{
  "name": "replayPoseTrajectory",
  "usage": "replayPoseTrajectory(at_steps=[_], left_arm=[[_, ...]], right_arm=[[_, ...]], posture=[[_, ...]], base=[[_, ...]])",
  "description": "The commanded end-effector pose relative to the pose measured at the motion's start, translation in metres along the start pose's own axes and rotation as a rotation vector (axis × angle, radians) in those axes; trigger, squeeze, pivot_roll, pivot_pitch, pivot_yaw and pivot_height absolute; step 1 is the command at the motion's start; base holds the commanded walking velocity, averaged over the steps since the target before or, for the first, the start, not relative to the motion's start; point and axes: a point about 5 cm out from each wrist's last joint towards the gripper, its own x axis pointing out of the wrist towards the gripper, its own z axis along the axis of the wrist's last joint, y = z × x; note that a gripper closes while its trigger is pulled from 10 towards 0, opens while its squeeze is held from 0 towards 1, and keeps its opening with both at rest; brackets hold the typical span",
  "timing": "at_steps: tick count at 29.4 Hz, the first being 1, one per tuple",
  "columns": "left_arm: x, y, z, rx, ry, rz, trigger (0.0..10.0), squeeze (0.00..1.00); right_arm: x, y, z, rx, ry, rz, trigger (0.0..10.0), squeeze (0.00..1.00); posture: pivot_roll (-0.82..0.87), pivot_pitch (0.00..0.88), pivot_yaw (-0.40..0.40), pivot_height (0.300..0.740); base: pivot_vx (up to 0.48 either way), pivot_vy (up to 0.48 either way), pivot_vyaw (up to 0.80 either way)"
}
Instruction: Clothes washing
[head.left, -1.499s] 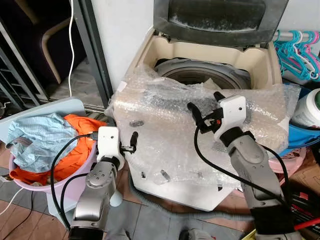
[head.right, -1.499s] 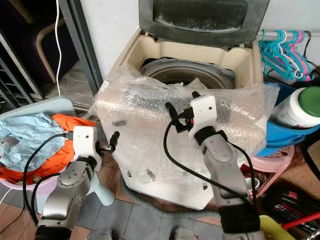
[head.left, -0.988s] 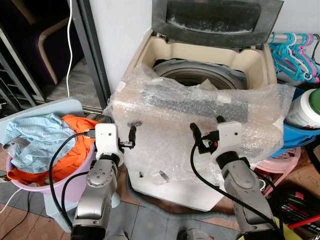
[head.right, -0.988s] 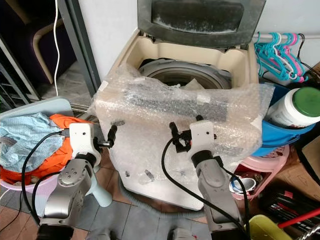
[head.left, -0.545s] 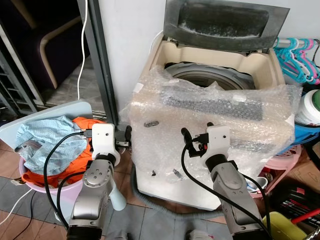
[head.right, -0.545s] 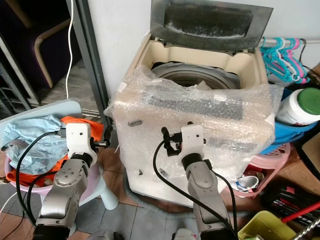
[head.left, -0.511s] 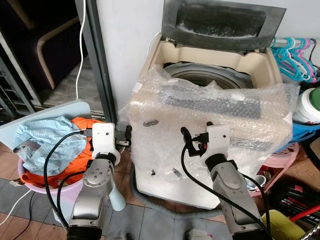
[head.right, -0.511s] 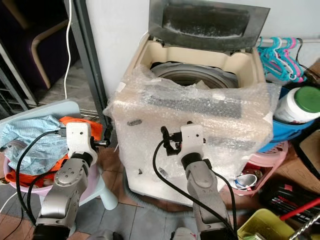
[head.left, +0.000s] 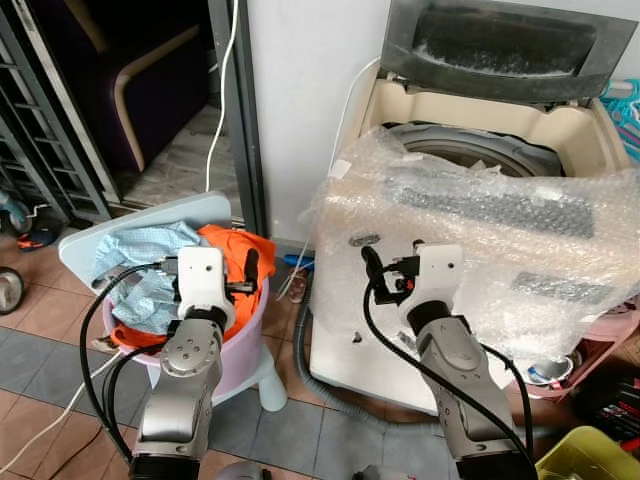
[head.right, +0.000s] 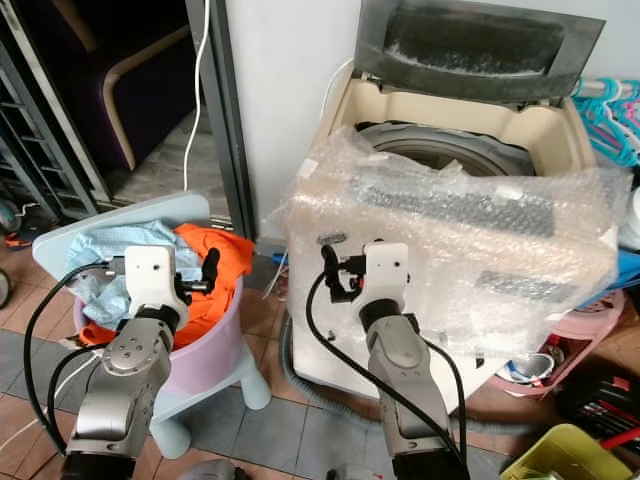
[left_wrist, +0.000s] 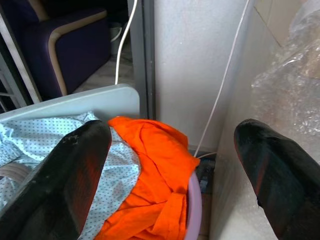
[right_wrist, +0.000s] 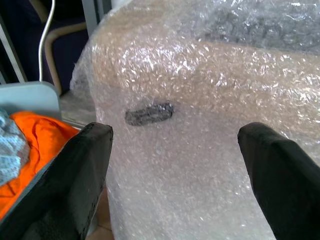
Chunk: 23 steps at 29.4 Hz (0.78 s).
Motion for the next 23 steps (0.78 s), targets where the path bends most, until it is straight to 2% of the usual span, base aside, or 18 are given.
replayPoseTrajectory(at_steps=[1, 3, 6, 11, 16, 21, 23], left_arm=[[0.001, 0.008, -0.001, -0.003, 0.029, 0.026, 10.0, 0.00], [0.000, 0.007, -0.003, -0.035, 0.052, 0.001, 10.0, 0.00], [-0.003, 0.007, -0.003, -0.054, 0.045, -0.010, 10.0, 0.00], [-0.003, 0.012, -0.005, -0.032, 0.049, 0.015, 10.0, 0.00], [-0.001, 0.020, -0.001, 0.033, 0.004, 0.030, 10.0, 0.00], [0.000, 0.019, 0.000, 0.009, -0.003, 0.005, 10.0, 0.00], [-0.001, 0.015, -0.002, -0.010, 0.022, -0.010, 10.0, 0.00]], right_arm=[[-0.002, 0.002, -0.002, 0.006, 0.010, 0.020, 10.0, 0.00], [-0.003, 0.002, -0.002, 0.005, -0.002, 0.035, 10.0, 0.00], [-0.003, -0.001, 0.001, -0.062, -0.023, 0.030, 10.0, 0.00], [-0.002, -0.004, 0.000, -0.051, -0.019, 0.020, 10.0, 0.00], [0.001, -0.003, 0.000, -0.051, -0.026, 0.036, 10.0, 0.00], [0.003, -0.002, 0.003, -0.047, -0.035, 0.043, 10.0, 0.00], [0.004, -0.003, 0.003, -0.049, -0.036, 0.043, 10.0, 0.00]], posture=[[-0.04, 0.000, 0.005, 0.740], [-0.04, 0.000, 0.005, 0.740], [-0.04, 0.000, 0.006, 0.740], [-0.04, 0.000, 0.005, 0.740], [-0.04, 0.000, 0.004, 0.740], [-0.03, 0.000, 0.001, 0.740], [-0.03, 0.000, 0.000, 0.740]], base=[[0.000, 0.000, 0.00], [0.000, 0.000, 0.00], [0.000, 0.000, 0.76], [0.000, 0.000, 0.78], [0.000, 0.000, 0.78], [0.000, 0.000, 0.78], [0.000, 0.000, 0.78]])
